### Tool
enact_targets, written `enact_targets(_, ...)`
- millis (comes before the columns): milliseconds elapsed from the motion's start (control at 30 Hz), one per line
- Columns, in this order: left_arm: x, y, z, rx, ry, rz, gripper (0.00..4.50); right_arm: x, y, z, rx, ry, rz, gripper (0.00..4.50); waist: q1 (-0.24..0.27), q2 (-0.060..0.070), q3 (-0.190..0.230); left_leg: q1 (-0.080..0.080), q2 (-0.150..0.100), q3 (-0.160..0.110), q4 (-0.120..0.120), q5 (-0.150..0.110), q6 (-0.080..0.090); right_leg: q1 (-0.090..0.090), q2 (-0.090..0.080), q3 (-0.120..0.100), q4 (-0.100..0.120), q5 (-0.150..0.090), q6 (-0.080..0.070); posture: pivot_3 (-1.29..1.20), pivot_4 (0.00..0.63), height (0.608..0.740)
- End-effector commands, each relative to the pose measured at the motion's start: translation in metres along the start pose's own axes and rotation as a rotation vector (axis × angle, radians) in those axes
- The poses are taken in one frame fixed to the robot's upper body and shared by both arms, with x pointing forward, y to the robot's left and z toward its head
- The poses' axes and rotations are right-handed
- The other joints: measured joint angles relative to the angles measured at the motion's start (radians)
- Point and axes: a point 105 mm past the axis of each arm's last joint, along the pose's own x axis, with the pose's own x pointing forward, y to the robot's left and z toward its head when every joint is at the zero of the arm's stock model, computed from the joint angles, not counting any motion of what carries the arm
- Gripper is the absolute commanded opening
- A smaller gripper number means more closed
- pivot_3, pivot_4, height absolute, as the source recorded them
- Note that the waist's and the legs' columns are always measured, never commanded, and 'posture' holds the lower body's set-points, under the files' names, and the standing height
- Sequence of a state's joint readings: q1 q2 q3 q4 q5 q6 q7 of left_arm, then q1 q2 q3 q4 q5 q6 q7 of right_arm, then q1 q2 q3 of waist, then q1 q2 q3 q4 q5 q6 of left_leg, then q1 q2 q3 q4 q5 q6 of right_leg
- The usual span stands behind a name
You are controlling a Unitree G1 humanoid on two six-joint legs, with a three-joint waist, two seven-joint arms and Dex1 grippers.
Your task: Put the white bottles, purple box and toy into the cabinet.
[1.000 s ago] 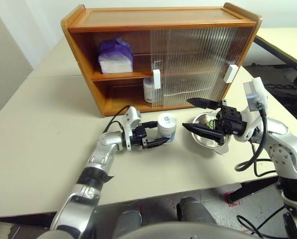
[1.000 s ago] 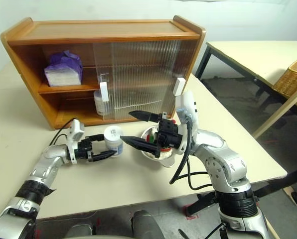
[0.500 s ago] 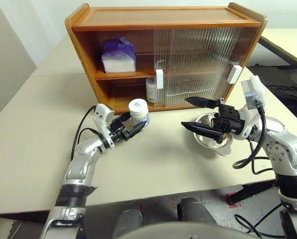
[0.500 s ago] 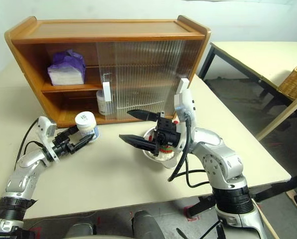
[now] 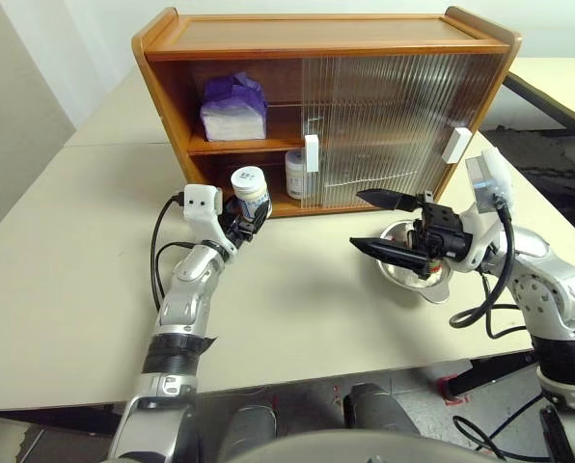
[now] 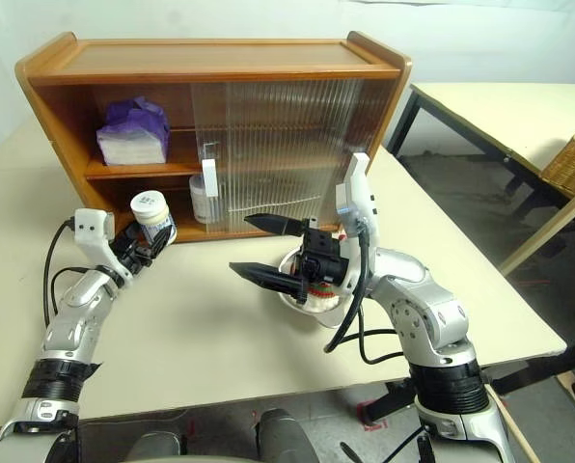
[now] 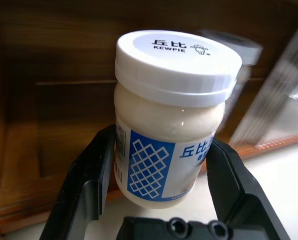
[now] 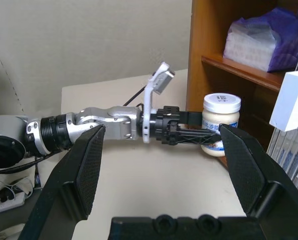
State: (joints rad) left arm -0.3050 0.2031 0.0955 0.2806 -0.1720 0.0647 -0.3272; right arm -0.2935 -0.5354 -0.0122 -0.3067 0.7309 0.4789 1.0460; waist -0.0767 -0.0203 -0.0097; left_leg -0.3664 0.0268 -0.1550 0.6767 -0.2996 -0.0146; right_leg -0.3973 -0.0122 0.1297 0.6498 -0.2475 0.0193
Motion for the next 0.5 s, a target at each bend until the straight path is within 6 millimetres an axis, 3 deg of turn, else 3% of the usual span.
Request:
enact_targets(33,0.010,-0.004,0.007,0.023,-0.026,0.030,3.07,0.001,0.002,0.000,-0.014,0.013,0.008,4.50,0.000,0.000,0.000,0.000,0.000,0.000,0.000,0.000,0.000,0.001,0.000,0.000,0.000,0.000,0.000,-0.18,0.000,0.740)
enact_targets(300,0.022,0.008,0.008,0.014,-0.010,0.152,3.07,0.000,0.002,-0.001,-0.012,0.014,0.006,4.50,-0.001,0.000,0.000,0.001,0.000,0.000,0.000,0.000,0.000,0.002,0.000,0.000,0.000,0.000,0.000,-0.18,0.000,0.740)
enact_targets(500,0.037,0.020,0.019,0.019,-0.027,0.252,3.07,0.001,0.001,-0.001,-0.012,0.013,0.004,4.50,0.000,-0.001,0.001,0.001,0.000,0.000,0.000,0.000,0.000,0.002,0.000,0.000,0.000,0.000,0.000,-0.18,0.000,0.740)
